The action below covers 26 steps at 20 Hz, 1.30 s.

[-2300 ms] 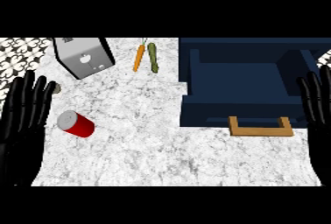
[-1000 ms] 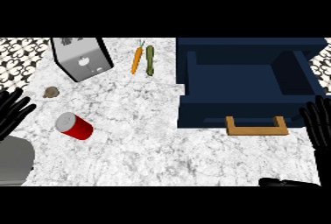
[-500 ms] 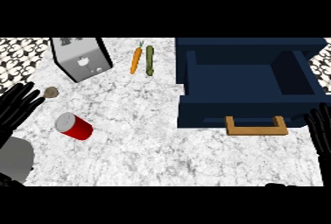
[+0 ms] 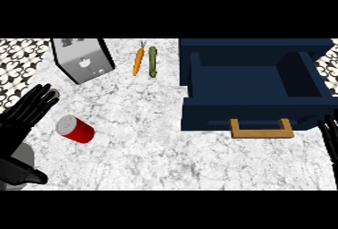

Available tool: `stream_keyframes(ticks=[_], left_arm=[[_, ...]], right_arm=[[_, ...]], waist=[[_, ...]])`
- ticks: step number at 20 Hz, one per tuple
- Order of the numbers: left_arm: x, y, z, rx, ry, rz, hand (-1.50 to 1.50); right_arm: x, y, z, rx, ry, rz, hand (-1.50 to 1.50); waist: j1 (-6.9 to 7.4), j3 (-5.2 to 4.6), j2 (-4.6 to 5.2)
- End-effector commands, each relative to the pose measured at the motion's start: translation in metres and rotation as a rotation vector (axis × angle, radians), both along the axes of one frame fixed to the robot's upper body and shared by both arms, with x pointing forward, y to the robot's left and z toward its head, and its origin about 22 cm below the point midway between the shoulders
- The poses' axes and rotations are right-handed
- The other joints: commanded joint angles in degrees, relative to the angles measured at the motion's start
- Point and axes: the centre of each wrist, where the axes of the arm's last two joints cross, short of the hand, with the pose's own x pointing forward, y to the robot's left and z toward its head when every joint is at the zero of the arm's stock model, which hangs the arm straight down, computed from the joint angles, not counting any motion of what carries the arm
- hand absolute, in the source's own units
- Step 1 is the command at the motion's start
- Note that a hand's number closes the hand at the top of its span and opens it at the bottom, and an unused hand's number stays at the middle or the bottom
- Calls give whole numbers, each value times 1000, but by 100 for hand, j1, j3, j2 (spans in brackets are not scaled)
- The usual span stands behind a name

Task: Pick up the can, place it into the drawer and close the drawer

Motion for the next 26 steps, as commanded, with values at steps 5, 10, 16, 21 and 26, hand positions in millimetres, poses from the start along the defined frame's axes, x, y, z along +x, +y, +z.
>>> stream_keyframes(ticks=[5,10,16,21,26], left_arm=[[3,-4,-25,9,12,35,-150],[-1,27,-68,21,30,46,-150],[16,12,-67,42,10,75,-150],[11,50,-96,48,36,83,-150],[21,51,-106,41,46,69,-150]], right_arm=[[3,12,2,3,8,-10,-150],[-2,-1,-4,-8,-4,4,-150],[6,3,-26,-5,0,-12,-150],[0,-4,-11,-12,-10,0,-150],[0,-2,7,-23,-15,-2,-150]], waist=[[12,0,-2],[-1,-2,1],[10,1,-1],[-11,-1,3],[-22,-2,4]])
